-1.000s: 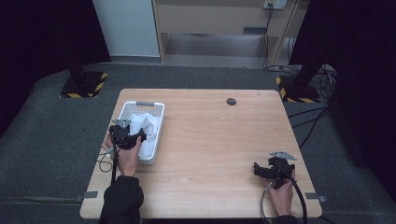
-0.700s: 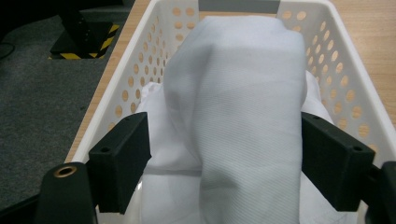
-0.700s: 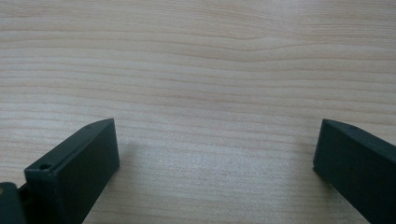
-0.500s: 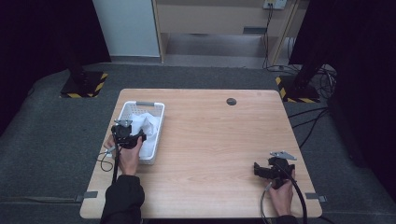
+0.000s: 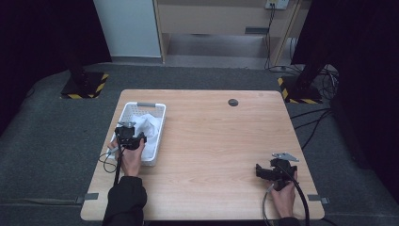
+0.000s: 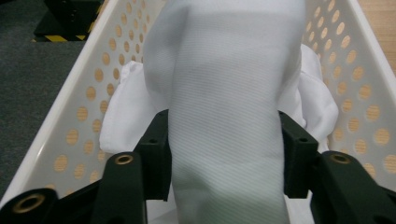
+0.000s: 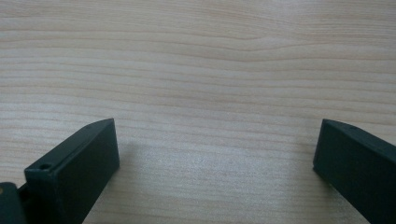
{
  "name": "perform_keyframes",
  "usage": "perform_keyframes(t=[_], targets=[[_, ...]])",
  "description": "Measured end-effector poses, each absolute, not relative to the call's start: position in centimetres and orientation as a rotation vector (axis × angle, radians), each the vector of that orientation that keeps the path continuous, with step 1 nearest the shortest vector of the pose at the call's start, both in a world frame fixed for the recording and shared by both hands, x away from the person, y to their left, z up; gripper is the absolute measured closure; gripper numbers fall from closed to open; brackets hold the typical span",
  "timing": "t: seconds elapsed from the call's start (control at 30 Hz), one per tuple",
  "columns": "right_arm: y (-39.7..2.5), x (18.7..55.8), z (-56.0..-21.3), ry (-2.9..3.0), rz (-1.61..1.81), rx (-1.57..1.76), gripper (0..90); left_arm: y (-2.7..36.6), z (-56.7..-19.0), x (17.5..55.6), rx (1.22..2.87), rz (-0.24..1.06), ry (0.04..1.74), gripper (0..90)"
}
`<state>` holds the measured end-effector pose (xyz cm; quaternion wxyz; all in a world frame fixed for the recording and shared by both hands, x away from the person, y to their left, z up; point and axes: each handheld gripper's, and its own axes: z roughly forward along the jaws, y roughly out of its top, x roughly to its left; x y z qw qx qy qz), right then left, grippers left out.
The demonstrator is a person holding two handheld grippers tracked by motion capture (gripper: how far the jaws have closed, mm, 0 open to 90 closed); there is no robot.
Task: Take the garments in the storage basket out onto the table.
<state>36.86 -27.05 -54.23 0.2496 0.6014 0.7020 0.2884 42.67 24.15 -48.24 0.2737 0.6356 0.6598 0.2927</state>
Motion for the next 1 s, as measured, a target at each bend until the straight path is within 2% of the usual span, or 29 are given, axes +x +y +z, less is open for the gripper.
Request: perform_keyframes(t=[0.33, 0.43, 1.0], targets=[[-27.0, 36.9, -54.2, 1.912, 0.785, 1.638, 0.2, 24.4, -48.3, 42.8, 1.677, 0.698, 1.782, 69.3], [-27.0, 36.9, -54.2, 1.912, 0.785, 1.638, 0.2, 24.4, -48.3, 42.8, 1.671, 0.688, 1.785, 72.4], [-27.0, 36.9, -54.2, 1.912, 0.785, 1.638, 0.2, 24.6, -46.1, 40.9, 1.595, 0.720, 1.725, 74.2]])
